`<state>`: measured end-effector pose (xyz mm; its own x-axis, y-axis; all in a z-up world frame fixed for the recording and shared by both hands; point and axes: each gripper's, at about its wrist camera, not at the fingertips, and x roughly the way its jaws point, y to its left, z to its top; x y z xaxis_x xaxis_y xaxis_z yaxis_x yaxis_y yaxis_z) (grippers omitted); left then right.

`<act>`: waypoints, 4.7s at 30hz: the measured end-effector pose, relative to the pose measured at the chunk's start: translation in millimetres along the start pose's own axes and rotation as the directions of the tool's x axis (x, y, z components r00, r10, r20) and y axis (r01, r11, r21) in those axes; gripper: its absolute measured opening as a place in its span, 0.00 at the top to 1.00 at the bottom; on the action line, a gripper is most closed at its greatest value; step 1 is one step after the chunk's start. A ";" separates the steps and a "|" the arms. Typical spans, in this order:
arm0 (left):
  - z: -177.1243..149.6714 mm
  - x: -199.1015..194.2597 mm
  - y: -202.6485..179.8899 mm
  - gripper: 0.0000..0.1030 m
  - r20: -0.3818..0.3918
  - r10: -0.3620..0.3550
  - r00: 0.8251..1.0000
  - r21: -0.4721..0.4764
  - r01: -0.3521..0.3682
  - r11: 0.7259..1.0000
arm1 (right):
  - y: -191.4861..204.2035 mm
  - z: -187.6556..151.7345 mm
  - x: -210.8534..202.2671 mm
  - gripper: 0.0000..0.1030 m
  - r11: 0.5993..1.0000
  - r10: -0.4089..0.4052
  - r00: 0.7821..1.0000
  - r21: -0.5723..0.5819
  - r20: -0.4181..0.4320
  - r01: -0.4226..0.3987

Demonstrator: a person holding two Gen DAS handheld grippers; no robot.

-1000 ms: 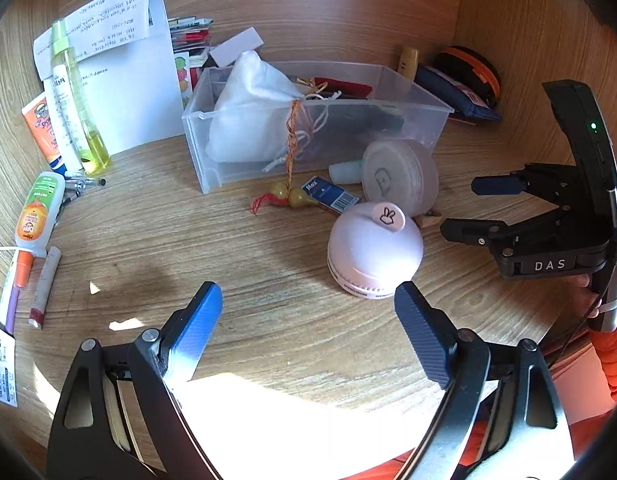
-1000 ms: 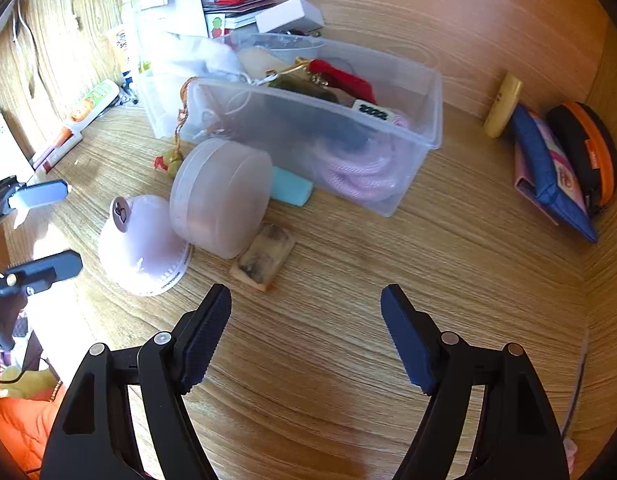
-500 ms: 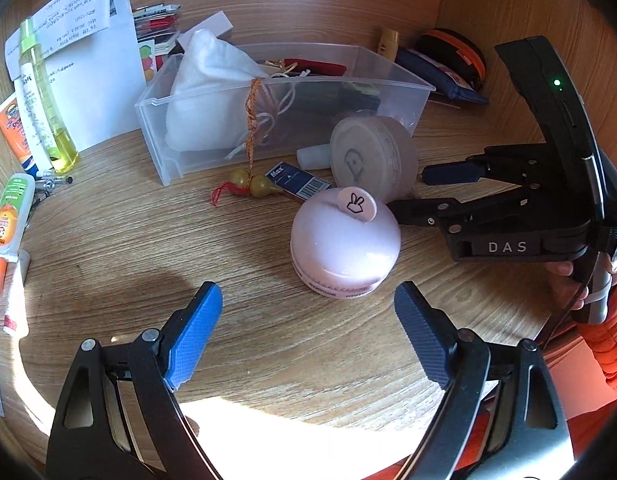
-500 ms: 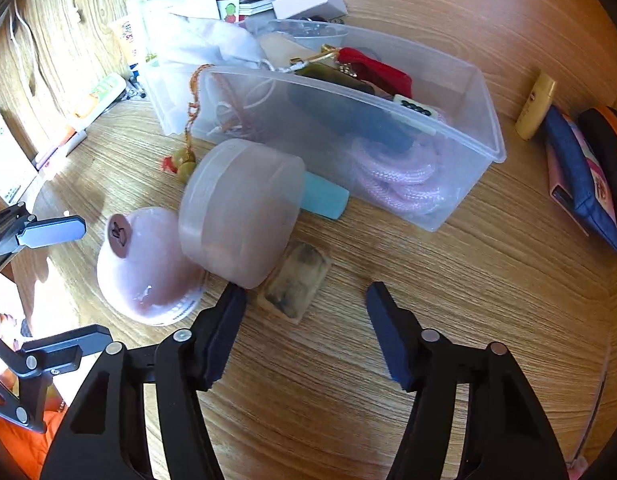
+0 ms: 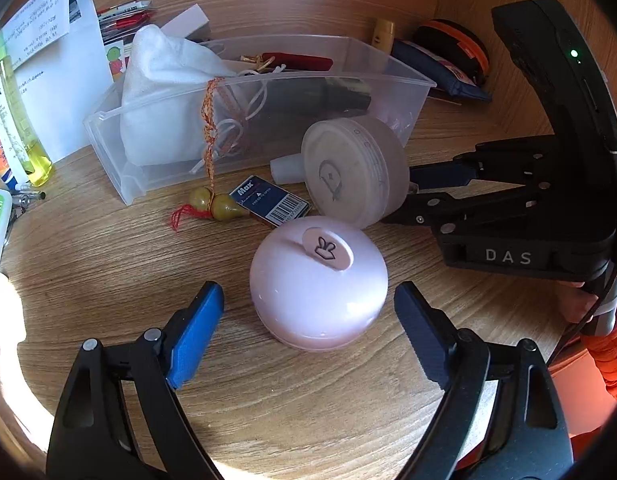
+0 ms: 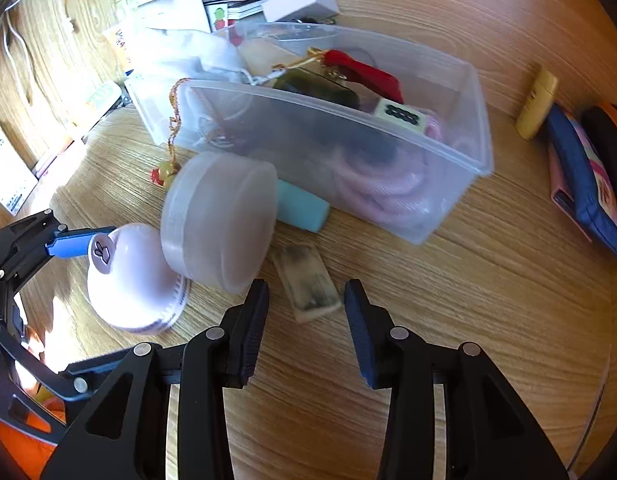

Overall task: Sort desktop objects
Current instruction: 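Grasp the pink round container with the left gripper while the right approaches the brown block, then close the right gripper on the small brown block while the left lifts the pink container, then lower the pink container and brown block into the clear box and open both grippers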

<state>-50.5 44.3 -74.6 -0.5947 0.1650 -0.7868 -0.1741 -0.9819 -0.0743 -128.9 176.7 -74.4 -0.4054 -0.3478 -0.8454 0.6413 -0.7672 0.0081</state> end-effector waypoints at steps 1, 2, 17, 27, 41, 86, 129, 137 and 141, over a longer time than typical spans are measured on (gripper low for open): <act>0.5 0.6 0.8 0.16 0.001 0.002 1.000 -0.003 -0.002 1.000 | 1.0 1.3 1.2 0.65 1.000 -0.003 1.000 -0.010 0.002 0.003; 0.7 1.4 1.2 0.21 -0.001 0.003 1.000 -0.005 -0.003 1.000 | 1.3 2.2 2.0 0.65 1.000 -0.003 1.000 -0.014 0.005 0.003; -1.4 -6.5 6.5 0.39 0.055 0.020 0.998 -0.034 -0.018 0.999 | 0.4 -8.2 -9.3 0.74 1.000 -0.012 0.999 0.018 0.034 0.012; 12.9 -39.1 20.9 0.39 0.157 0.054 0.986 -0.072 -0.043 0.996 | 2.0 -0.5 -40.9 0.78 0.998 -0.054 0.993 0.040 0.106 0.050; 25.0 -67.2 37.8 0.39 0.243 0.076 0.967 -0.115 -0.049 0.992 | 2.5 -5.7 -48.4 0.73 0.998 -0.038 0.995 0.049 0.095 0.033; 132.6 -44.5 41.8 0.39 0.308 -0.038 0.951 -0.011 0.044 0.999 | -28.2 55.7 -70.1 0.90 0.988 -0.096 0.962 0.140 0.257 0.061; 150.3 3.7 51.6 0.37 0.220 -0.018 0.975 -0.031 0.025 0.999 | -16.5 83.6 -27.7 0.42 0.985 -0.171 0.965 0.069 0.197 0.160; 141.9 -24.2 61.0 0.32 0.257 0.007 0.966 -0.049 0.006 0.999 | -6.7 79.0 -48.6 0.28 0.982 -0.185 0.955 0.082 0.232 0.170; 130.8 -41.3 68.2 0.29 0.281 0.038 0.959 -0.059 -0.022 0.998 | 1.4 74.6 -54.8 0.28 0.984 -0.174 0.957 0.081 0.232 0.159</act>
<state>-140.5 -17.4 33.0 -0.7972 0.1468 -0.5856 -0.1140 -0.9891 -0.0928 -154.5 154.5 11.8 -0.6510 -0.3245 -0.6862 0.5137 -0.8539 -0.0836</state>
